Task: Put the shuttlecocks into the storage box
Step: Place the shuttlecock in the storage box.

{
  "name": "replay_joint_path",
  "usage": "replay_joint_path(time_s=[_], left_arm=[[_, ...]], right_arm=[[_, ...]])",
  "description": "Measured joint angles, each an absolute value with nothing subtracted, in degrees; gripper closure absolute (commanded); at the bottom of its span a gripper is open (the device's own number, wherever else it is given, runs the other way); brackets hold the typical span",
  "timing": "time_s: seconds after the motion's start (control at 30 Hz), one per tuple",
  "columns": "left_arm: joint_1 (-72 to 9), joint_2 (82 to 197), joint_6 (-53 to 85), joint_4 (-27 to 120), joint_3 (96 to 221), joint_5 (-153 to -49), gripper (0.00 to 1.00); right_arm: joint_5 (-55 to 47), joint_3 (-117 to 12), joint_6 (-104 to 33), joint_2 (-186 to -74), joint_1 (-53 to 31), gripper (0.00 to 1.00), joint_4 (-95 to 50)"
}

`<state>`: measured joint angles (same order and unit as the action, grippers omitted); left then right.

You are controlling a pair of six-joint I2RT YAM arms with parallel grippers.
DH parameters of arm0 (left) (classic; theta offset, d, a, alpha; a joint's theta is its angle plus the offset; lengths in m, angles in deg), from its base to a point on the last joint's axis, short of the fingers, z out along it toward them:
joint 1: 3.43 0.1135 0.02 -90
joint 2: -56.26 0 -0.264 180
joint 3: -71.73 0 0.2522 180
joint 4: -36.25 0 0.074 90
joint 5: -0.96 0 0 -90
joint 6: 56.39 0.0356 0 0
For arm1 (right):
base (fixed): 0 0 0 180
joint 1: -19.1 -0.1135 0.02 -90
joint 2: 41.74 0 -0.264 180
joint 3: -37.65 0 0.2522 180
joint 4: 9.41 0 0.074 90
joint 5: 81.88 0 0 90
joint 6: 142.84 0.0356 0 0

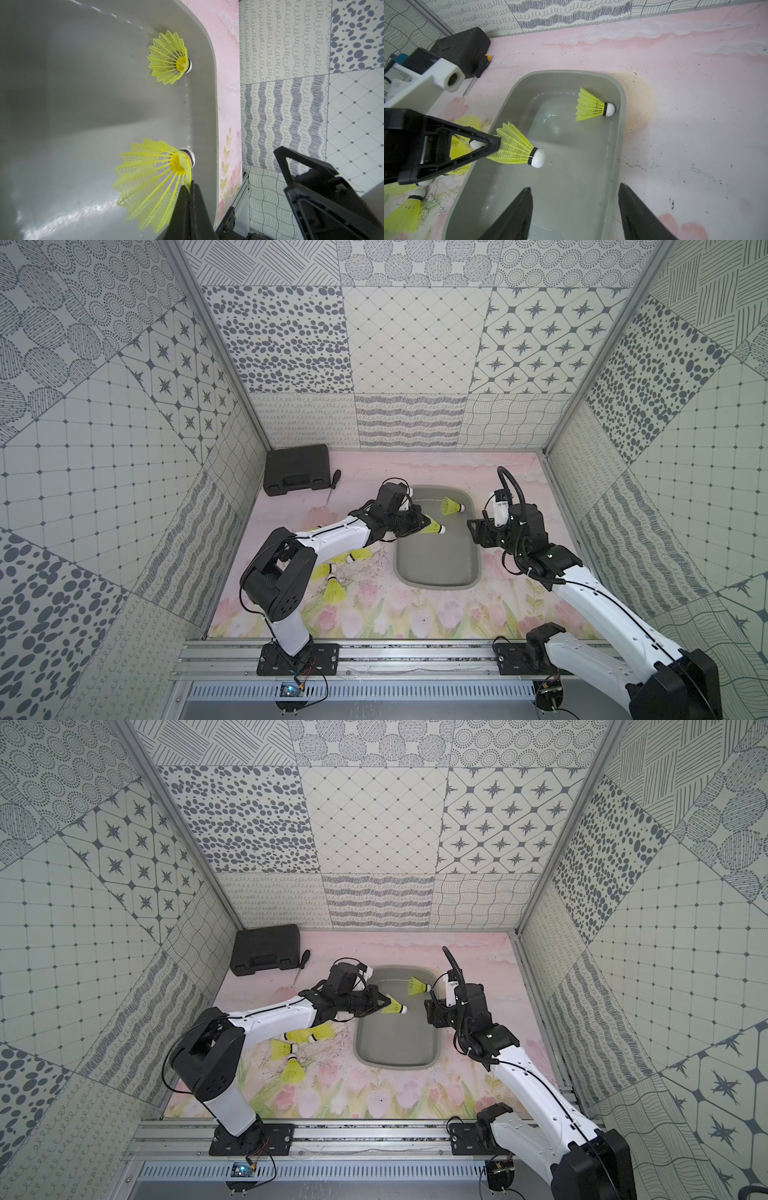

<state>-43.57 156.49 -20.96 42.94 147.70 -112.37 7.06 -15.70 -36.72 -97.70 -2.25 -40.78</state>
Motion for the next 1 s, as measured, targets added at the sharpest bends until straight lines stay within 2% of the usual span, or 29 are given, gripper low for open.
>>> replay_joint_path(time_s=[0.33,1.0], left_arm=[[-46.48,165.43,-27.47,36.14,151.07,-109.03,1.0],[-46.92,175.18,-33.79,30.05,157.47,-108.11,1.0]], right_arm=[[8.15,-15.33,-36.75,-96.37,-1.64,0.3,-42.44],[8.26,-14.94,-36.81,-96.06,-0.61,0.29,-44.01]])
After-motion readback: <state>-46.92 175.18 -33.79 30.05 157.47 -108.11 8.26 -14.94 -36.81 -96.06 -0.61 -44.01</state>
